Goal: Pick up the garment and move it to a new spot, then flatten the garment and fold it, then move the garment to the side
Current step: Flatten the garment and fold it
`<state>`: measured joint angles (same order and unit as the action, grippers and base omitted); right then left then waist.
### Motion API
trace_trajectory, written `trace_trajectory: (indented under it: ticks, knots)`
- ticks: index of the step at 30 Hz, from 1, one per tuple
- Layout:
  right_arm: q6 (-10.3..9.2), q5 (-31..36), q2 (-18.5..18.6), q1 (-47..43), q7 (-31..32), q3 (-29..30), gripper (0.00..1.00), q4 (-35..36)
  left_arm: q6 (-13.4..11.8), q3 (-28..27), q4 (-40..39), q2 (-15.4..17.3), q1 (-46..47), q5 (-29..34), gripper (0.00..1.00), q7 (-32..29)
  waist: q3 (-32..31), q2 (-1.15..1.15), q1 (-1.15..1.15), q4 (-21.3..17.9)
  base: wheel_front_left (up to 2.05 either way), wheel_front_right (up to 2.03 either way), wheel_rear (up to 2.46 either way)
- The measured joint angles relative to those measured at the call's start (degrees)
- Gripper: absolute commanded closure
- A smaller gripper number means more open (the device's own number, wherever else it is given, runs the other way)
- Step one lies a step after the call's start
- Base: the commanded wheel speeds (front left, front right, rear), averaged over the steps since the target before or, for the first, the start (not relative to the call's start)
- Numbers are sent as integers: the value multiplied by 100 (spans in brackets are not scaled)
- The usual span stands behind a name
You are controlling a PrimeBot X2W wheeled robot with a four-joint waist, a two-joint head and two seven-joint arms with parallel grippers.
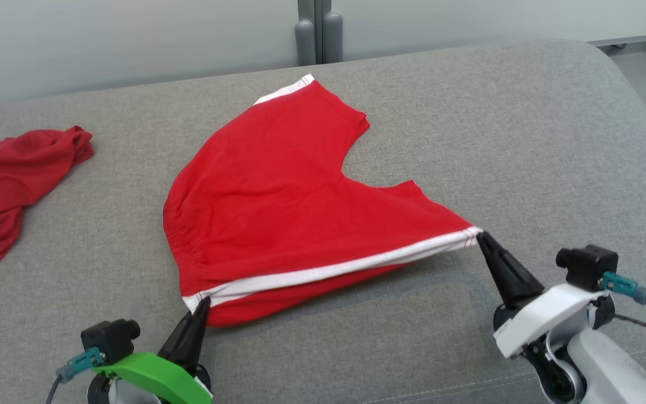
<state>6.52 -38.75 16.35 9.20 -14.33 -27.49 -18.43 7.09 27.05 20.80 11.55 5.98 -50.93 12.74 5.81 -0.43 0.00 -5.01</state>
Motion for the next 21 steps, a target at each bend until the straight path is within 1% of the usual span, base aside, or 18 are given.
trace_trajectory:
  ticks: [5,7,10,15,21]
  knots:
    - [1,34,2,-480,0,-258,100,-32,1,58,38,34,-324,-55,100,52,-155,0,0,24,0,0,0]
    - [2,86,1,-572,0,-279,100,-64,2,79,49,35,-386,-74,100,55,-195,0,0,30,0,0,0]
    - [2,105,-21,-598,0,-264,100,-137,2,121,24,29,-390,-76,100,101,-213,0,0,33,0,0,0]
    - [3,214,-43,-615,0,-379,100,-471,2,283,34,14,-397,-91,100,102,-237,0,0,35,0,0,0]
    - [4,331,-222,-614,0,-450,100,-787,2,332,83,25,-428,-136,100,102,-255,0,0,46,0,0,0]
